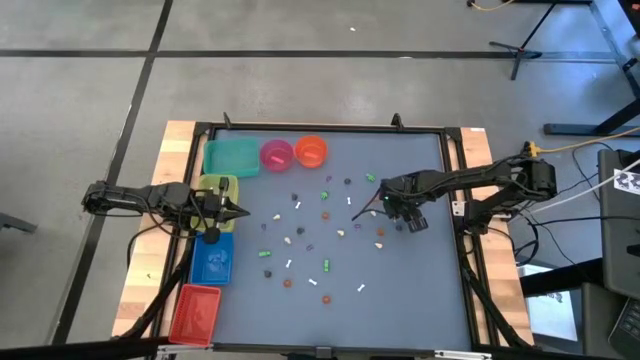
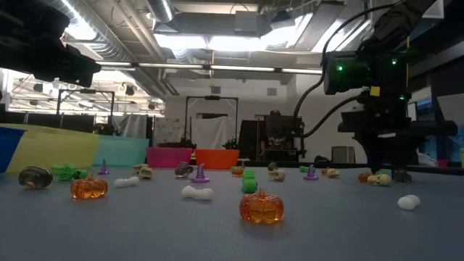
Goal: Sort Halloween decoration
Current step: Put the green skeleton toy into the orange bin
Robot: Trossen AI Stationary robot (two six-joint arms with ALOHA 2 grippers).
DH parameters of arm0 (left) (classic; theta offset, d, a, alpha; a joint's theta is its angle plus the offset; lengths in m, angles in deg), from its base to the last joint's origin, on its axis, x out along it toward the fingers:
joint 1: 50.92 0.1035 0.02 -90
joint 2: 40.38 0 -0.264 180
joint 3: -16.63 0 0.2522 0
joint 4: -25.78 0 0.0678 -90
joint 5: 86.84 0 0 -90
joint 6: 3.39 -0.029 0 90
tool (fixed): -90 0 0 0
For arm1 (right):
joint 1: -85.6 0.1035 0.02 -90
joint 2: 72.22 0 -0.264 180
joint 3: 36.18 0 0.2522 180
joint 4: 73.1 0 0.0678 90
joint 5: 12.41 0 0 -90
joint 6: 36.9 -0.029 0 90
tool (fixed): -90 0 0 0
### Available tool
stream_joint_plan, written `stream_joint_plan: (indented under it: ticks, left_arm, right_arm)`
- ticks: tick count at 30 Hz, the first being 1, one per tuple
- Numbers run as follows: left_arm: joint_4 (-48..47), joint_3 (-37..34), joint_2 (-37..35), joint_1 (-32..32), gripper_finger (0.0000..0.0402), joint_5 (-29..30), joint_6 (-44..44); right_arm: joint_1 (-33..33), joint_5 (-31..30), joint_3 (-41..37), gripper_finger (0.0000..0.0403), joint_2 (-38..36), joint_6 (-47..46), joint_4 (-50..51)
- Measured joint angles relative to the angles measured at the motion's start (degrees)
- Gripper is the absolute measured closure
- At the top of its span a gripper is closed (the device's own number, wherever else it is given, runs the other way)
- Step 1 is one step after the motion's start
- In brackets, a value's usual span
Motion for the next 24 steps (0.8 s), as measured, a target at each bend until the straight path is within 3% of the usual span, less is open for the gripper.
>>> stream_joint_plan:
  ticks: [10,24]
  left_arm:
    - [0.0,0.0,0.0,0.0,0.0401,0.0,0.0]
    - [0.0,0.0,0.0,0.0,0.0401,0.0,0.0]
  right_arm:
    - [0.0,0.1,0.0,0.0309,0.0,0.0,-0.1]
    - [0.0,0.0,0.0,0.0322,0.0,0.0,-0.2]
